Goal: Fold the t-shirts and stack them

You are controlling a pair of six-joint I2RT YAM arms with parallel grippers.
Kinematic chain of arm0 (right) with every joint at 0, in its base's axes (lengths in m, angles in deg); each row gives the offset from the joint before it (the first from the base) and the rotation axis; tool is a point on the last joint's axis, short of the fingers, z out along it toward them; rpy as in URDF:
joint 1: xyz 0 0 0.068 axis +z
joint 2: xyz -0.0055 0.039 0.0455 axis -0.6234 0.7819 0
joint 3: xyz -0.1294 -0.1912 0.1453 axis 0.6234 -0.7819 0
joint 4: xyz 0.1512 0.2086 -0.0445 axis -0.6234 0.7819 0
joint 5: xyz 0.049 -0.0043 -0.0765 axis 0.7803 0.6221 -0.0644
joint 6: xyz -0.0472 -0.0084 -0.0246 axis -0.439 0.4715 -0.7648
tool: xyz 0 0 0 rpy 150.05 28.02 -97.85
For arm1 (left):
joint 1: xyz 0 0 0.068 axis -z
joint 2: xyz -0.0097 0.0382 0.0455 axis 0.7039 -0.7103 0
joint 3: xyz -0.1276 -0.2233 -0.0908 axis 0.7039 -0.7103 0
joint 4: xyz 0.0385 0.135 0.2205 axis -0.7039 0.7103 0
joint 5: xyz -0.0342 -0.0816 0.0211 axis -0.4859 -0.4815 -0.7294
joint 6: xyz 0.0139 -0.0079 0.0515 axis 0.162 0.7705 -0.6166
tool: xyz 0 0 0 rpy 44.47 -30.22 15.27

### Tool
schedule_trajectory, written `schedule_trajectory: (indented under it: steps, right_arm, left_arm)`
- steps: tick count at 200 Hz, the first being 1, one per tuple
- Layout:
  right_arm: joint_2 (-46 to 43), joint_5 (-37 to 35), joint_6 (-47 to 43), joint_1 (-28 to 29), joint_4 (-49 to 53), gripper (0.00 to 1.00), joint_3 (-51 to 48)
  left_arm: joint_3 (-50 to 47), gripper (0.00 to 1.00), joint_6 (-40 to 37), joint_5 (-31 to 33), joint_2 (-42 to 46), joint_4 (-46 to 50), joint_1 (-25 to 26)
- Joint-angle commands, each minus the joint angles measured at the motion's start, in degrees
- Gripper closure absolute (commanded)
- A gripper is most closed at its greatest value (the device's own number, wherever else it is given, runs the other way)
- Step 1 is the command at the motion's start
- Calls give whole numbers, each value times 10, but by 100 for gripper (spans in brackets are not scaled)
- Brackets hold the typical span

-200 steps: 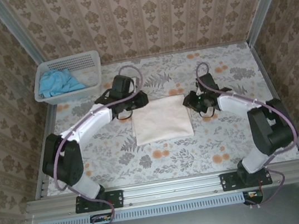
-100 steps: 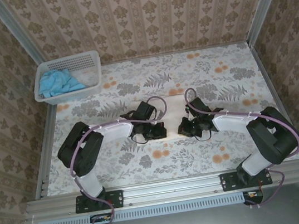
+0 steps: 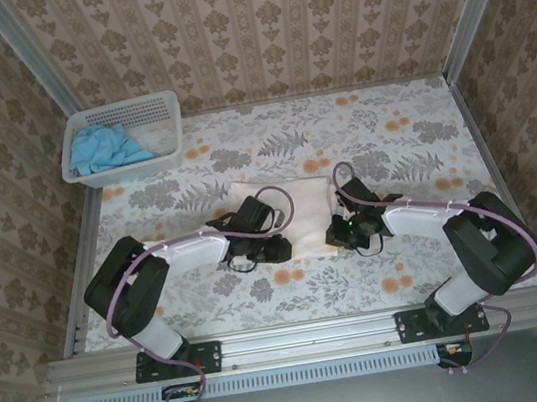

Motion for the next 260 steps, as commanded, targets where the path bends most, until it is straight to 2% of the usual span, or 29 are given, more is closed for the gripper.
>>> schedule_trajectory:
  steps: [1, 14, 31, 37, 51, 66, 94, 116, 139, 174, 193, 216, 260]
  right_arm:
    - [-35, -42, -7, -11, 53, 73, 6]
    - [-57, -53, -7, -14, 58, 59, 4]
    - [-97, -89, -14, -21, 80, 39, 12]
    - [-100, -95, -18, -24, 82, 35, 15]
    - [-95, -99, -28, -29, 81, 28, 26]
    - [-68, -100, -36, -30, 93, 25, 54]
    - [8, -100, -38, -26, 101, 26, 104]
    - [53, -105, -41, -21, 103, 32, 139]
    - [97, -111, -48, -20, 100, 38, 163]
    - [138, -121, -62, -9, 81, 52, 184]
    - [157, -128, -66, -8, 84, 67, 193]
    - [162, -156, -80, -8, 88, 80, 193]
    - [147, -201, -145, -44, 115, 99, 221]
  left_arm:
    - [-26, 58, -10, 59, 36, 75, -10]
    - [-27, 45, -9, 70, 72, 80, -19]
    - [-33, 23, -8, 89, 123, 87, -39]
    - [-35, 15, -8, 104, 143, 89, -45]
    - [-46, 6, -13, 145, 182, 91, -62]
    - [-61, 0, -17, 182, 218, 91, -85]
    - [-115, 0, -1, 244, 287, 62, -112]
    - [-152, 0, 3, 304, 340, 57, -114]
    - [-173, 0, 13, 336, 394, 68, -117]
    - [-196, 0, 23, 345, 459, 65, -118]
    - [-202, 0, 28, 348, 480, 68, -118]
    - [-207, 0, 32, 344, 495, 68, -119]
    - [-210, 0, 38, 339, 505, 72, -120]
